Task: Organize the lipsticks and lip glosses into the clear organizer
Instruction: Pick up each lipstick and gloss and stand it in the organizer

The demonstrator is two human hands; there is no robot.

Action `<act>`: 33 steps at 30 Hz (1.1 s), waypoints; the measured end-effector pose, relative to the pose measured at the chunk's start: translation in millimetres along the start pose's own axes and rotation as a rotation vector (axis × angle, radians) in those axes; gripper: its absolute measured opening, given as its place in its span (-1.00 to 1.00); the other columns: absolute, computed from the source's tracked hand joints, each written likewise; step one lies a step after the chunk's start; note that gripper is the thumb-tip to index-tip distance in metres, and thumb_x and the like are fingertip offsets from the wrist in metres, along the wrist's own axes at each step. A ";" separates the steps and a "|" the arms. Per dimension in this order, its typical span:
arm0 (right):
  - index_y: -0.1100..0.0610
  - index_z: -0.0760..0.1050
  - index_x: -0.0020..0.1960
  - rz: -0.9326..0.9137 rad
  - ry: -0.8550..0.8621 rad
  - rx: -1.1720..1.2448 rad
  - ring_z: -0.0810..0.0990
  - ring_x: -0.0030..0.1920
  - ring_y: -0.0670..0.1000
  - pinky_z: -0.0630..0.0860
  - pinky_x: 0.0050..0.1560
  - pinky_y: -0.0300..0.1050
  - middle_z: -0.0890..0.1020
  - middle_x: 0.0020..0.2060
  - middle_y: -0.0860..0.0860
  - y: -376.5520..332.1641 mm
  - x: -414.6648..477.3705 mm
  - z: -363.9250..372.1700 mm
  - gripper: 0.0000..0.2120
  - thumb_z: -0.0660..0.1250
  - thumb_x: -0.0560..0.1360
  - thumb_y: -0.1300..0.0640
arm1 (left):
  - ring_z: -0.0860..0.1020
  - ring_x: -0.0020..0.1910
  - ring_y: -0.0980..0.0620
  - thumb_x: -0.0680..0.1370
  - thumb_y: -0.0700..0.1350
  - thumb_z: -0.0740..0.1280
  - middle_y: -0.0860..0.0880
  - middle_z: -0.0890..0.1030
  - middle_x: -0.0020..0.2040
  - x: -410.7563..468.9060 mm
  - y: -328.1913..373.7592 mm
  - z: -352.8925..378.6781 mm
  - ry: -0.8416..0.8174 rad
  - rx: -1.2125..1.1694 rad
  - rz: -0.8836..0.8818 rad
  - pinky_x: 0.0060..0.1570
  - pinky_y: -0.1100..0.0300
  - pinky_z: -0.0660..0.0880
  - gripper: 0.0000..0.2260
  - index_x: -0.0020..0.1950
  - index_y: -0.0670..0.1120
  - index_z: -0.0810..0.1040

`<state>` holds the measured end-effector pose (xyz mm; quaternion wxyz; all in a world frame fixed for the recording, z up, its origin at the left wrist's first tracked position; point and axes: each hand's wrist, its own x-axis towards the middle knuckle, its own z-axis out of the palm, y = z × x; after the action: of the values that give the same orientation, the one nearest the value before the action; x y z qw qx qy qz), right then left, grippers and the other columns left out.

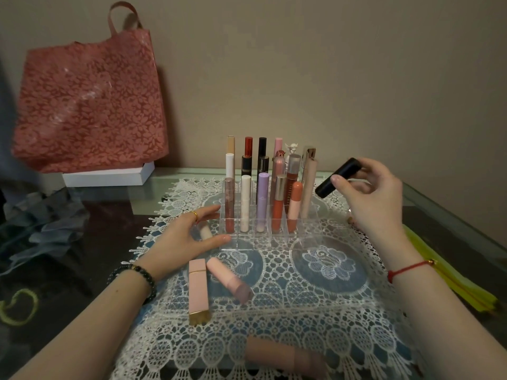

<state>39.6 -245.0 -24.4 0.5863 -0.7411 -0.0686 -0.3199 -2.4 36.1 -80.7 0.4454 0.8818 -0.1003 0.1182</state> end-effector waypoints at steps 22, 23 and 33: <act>-0.13 0.39 0.02 -0.119 -0.243 -0.217 0.52 -0.25 -0.27 0.41 -0.33 -0.54 0.55 -0.22 -0.15 27.3 -16.6 19.2 -0.67 0.43 0.38 0.14 | 0.38 0.03 0.48 0.19 0.23 0.37 0.25 0.47 0.09 0.3 1.9 0.2 0.020 0.025 0.014 -0.06 0.60 0.28 -0.26 0.33 0.06 0.36; -0.13 0.39 0.02 -0.123 -0.243 -0.222 0.53 -0.25 -0.26 0.40 -0.33 -0.55 0.55 -0.23 -0.14 28.0 -16.8 19.2 -0.67 0.43 0.38 0.14 | 0.37 0.03 0.50 0.19 0.23 0.37 0.26 0.47 0.09 0.3 2.0 0.1 0.020 0.025 0.014 -0.07 0.61 0.28 -0.26 0.33 0.06 0.36; -0.10 0.43 -0.01 -0.136 -0.264 -0.233 0.53 -0.27 -0.22 0.40 -0.32 -0.54 0.56 -0.23 -0.14 31.0 -16.5 20.8 -0.73 0.42 0.39 0.14 | 0.38 0.04 0.46 0.20 0.22 0.38 0.27 0.46 0.09 -0.1 1.2 0.2 0.015 0.016 0.005 -0.04 0.53 0.27 -0.27 0.34 0.08 0.34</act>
<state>49.6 -230.9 -61.3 0.4596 -0.8331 -0.1574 -0.2643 -2.8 35.2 -79.9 0.4386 0.8842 -0.0982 0.1268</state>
